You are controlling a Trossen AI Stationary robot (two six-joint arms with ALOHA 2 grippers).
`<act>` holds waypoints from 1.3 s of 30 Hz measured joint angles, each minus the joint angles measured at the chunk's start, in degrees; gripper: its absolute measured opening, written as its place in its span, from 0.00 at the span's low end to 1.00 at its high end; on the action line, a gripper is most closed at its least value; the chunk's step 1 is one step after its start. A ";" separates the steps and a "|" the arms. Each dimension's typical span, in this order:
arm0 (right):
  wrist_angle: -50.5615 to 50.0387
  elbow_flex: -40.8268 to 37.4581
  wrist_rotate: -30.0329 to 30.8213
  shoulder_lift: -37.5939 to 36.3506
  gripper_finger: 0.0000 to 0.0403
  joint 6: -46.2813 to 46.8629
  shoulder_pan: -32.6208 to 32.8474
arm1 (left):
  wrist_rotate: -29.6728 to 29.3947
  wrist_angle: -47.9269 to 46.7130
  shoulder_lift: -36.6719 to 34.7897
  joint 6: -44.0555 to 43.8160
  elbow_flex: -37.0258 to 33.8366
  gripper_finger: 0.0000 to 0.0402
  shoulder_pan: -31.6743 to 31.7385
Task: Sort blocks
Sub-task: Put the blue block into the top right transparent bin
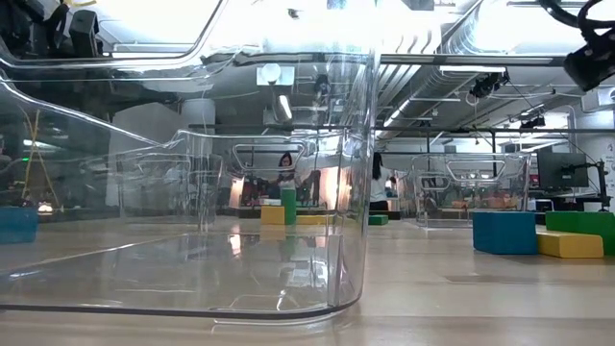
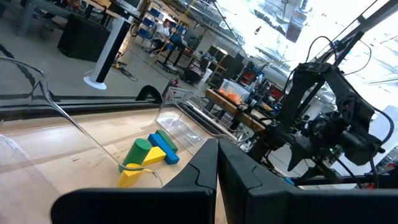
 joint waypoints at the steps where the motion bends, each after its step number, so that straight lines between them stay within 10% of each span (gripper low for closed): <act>1: 0.42 -0.21 -0.02 -0.67 0.50 1.10 0.00 | 0.00 -0.01 0.00 0.01 0.00 0.00 -0.01; 19: 6.43 -6.81 -2.95 -2.24 0.50 24.57 -0.39 | 0.00 -0.01 0.00 0.00 0.00 0.00 -0.01; 39: 8.92 -7.55 -3.53 -1.98 0.50 28.83 -0.39 | 0.00 0.00 0.00 0.00 0.00 0.00 0.01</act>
